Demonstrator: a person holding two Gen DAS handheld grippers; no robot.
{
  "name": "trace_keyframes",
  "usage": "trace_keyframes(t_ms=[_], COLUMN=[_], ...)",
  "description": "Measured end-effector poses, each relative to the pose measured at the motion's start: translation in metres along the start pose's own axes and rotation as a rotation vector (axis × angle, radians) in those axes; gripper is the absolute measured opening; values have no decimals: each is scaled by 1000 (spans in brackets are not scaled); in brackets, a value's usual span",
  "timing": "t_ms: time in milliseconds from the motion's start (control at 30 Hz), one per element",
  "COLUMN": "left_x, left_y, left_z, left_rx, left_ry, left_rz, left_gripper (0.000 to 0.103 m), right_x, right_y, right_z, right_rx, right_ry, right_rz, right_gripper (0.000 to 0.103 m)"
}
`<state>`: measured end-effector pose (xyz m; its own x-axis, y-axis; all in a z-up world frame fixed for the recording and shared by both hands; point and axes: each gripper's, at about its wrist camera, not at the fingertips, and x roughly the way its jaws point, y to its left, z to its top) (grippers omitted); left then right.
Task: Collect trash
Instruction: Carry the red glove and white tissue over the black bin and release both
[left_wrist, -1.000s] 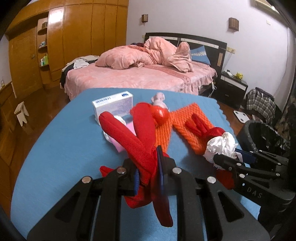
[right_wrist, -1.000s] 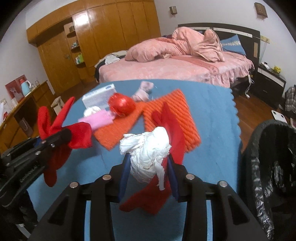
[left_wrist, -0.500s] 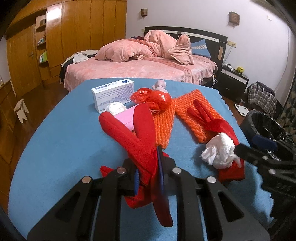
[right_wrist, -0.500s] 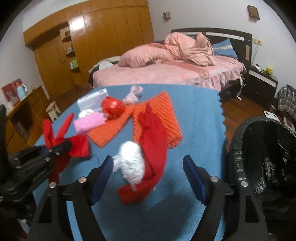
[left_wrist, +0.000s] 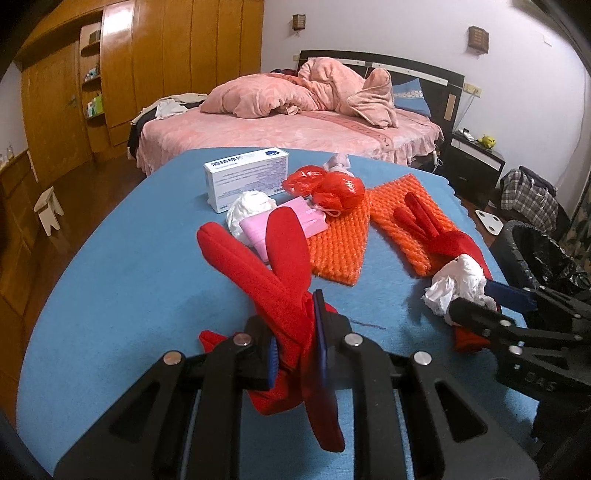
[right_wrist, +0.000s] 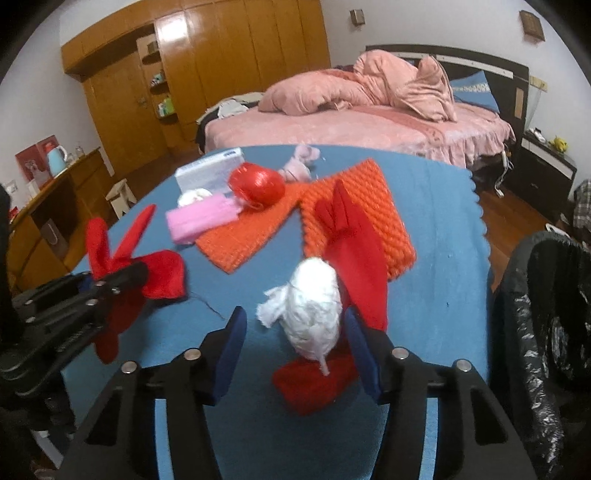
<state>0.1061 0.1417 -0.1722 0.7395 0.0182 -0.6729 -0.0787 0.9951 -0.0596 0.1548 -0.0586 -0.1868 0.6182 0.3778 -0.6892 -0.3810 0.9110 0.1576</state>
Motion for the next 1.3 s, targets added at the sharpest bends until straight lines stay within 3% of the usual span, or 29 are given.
trace_keyframes(t_ms=[100, 233, 333, 733, 1300], left_x=[1, 2, 2, -11, -58], left_y=[0, 0, 0, -7, -74], left_z=[-1, -1, -1, 7, 41], left_rx=[-1, -2, -3, 3, 89], left_ry=[3, 8, 7, -34, -143], left_rz=[-3, -5, -3, -16, -135], left_gripper=[15, 16, 16, 16, 16], right_x=[8, 14, 9, -39, -115], right_y=[-2, -3, 0, 4, -41], right_z=[-1, 0, 2, 19, 32], right_rx=[7, 9, 1, 1, 64], right_ry=[15, 37, 25, -77, -223], right_rz=[-4, 18, 33, 99, 23], right_gripper=[52, 31, 26, 25, 25])
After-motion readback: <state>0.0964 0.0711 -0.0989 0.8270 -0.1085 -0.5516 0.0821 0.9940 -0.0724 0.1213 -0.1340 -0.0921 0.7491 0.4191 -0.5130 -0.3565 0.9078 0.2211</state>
